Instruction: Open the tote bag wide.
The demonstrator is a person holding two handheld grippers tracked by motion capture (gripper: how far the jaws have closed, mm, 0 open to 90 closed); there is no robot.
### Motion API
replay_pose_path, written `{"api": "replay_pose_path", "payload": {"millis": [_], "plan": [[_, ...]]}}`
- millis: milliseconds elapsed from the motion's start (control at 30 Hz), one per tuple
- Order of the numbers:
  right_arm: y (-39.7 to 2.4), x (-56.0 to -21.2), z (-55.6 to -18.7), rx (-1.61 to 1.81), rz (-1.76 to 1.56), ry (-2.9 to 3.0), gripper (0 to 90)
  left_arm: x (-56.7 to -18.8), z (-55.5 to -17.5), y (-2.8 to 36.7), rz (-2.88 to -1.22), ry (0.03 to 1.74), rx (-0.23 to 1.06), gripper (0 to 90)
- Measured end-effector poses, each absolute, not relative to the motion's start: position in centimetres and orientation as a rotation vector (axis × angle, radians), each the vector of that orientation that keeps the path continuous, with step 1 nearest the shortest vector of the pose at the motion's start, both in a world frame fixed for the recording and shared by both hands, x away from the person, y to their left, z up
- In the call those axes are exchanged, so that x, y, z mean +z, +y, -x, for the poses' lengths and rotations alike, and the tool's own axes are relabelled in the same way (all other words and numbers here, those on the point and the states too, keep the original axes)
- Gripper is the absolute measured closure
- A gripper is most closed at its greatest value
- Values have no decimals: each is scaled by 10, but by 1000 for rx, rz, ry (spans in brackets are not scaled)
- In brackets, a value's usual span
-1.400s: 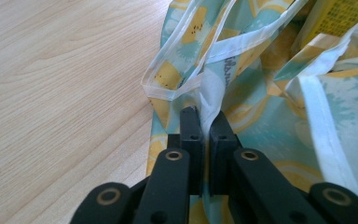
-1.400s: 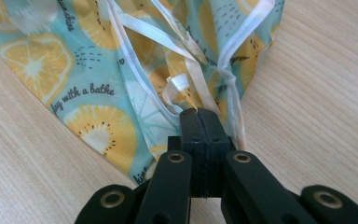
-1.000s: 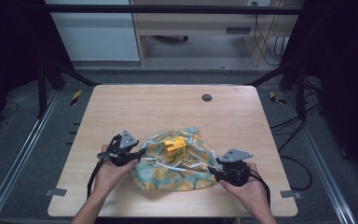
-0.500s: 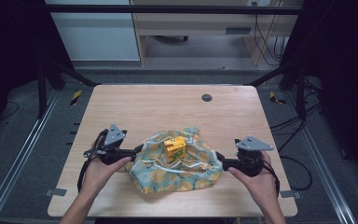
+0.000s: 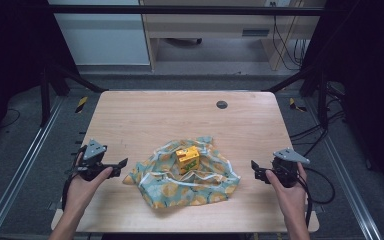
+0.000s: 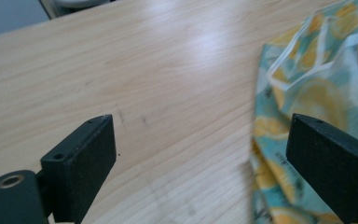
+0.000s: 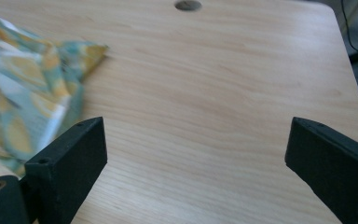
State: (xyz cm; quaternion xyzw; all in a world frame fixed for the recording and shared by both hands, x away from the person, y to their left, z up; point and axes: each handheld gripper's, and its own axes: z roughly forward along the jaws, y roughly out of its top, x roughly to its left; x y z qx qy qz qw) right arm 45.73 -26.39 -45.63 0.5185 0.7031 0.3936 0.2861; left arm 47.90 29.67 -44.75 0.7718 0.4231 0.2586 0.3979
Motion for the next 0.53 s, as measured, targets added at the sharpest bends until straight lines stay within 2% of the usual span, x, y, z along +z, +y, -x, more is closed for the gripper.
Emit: {"api": "replay_pose_path", "payload": {"millis": [167, 533], "plan": [[-271, -473, -459, 1003, -1448, 1871, 97, -459, -476, 315, -1930, 1116, 651, 79], [-271, -492, -454, 935, -1401, 1908, 92, -471, -478, 327, -1946, 1170, 678, 73]]}}
